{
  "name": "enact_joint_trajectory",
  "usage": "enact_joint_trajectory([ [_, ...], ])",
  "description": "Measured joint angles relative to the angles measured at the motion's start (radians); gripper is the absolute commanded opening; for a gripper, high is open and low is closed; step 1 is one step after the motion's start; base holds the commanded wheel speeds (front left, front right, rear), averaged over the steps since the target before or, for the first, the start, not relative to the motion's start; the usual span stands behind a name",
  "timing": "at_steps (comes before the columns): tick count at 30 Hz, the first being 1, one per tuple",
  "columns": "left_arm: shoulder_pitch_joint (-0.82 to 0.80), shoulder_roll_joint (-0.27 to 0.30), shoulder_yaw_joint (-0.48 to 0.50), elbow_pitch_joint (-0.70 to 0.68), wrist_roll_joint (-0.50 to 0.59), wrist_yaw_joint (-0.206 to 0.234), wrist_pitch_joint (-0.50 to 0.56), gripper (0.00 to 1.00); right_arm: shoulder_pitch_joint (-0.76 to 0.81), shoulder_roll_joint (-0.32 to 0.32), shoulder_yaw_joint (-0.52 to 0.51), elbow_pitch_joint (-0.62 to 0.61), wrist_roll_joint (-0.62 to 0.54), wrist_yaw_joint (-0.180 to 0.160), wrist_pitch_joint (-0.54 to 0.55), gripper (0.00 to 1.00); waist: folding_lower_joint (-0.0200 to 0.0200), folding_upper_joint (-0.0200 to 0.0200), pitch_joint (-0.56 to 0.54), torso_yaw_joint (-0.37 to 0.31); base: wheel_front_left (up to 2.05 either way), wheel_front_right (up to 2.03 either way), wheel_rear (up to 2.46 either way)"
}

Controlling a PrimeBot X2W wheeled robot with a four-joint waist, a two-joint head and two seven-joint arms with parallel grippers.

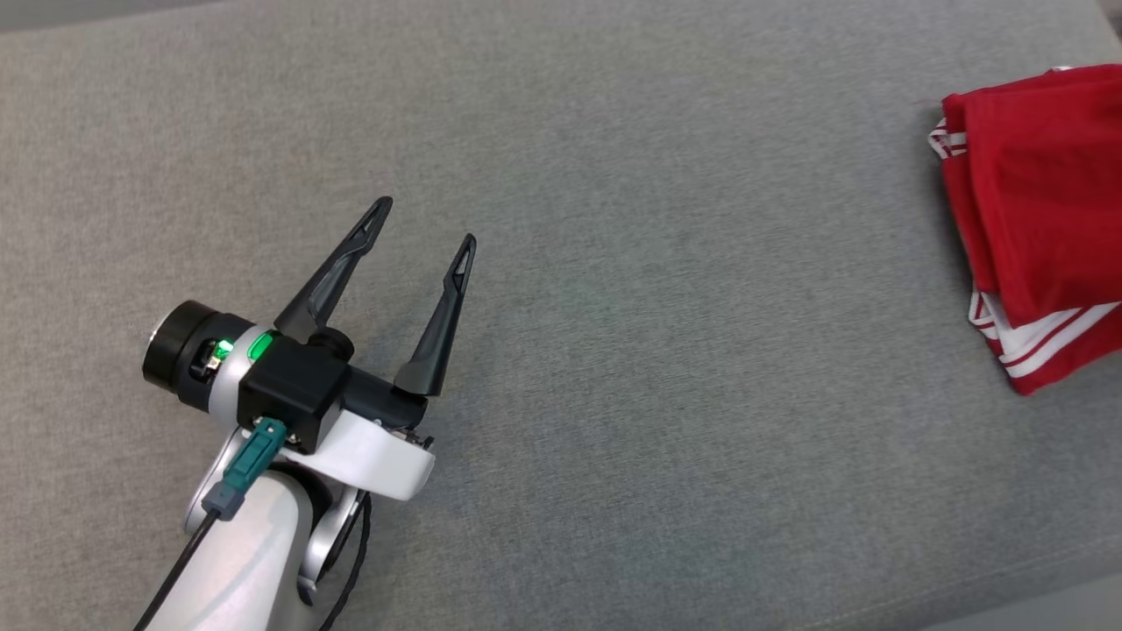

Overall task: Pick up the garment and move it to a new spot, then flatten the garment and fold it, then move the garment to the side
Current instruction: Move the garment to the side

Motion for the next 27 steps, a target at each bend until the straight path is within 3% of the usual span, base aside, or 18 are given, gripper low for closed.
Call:
enact_joint_trajectory([
  [4, -0.023, 0.011, -0.011, -0.02, 0.008, -0.005, 0.007, 1.0, -0.022, -0.007, -0.066, 0.117, 0.0, 0.0, -0.008, 0.0, 0.0, 0.0, 0.049, 0.036, 0.0, 0.0, 0.0],
  [5, -0.024, 0.012, -0.014, -0.024, 0.011, -0.006, 0.008, 1.0, -0.023, -0.008, -0.074, 0.135, -0.005, 0.0, -0.008, 0.2, 0.0, 0.0, 0.055, 0.041, 0.0, 0.0, 0.0],
  [6, -0.026, 0.013, -0.015, -0.027, 0.012, -0.005, 0.008, 1.0, -0.023, -0.008, -0.081, 0.148, -0.019, 0.0, -0.009, 0.64, 0.0, 0.0, 0.061, 0.046, 0.0, 0.0, 0.0],
  [7, -0.027, 0.014, -0.015, -0.029, 0.012, -0.005, 0.008, 1.0, -0.024, -0.003, -0.094, 0.155, -0.023, 0.0, -0.009, 1.0, 0.0, 0.0, 0.066, 0.05, 0.0, 0.0, 0.0],
  [18, -0.015, 0.012, -0.011, -0.014, -0.006, 0.013, -0.008, 1.0, 0.109, 0.087, -0.278, 0.047, -0.089, 0.0, -0.012, 1.0, 0.0, 0.0, 0.043, 0.05, 0.0, 0.0, 0.0],
  [27, 0.067, -0.002, 0.014, 0.048, -0.051, 0.045, -0.057, 1.0, 0.322, 0.277, -0.304, -0.224, -0.175, 0.0, -0.013, 1.0, 0.0, 0.0, -0.062, 0.05, 0.0, 0.0, 0.0],
])
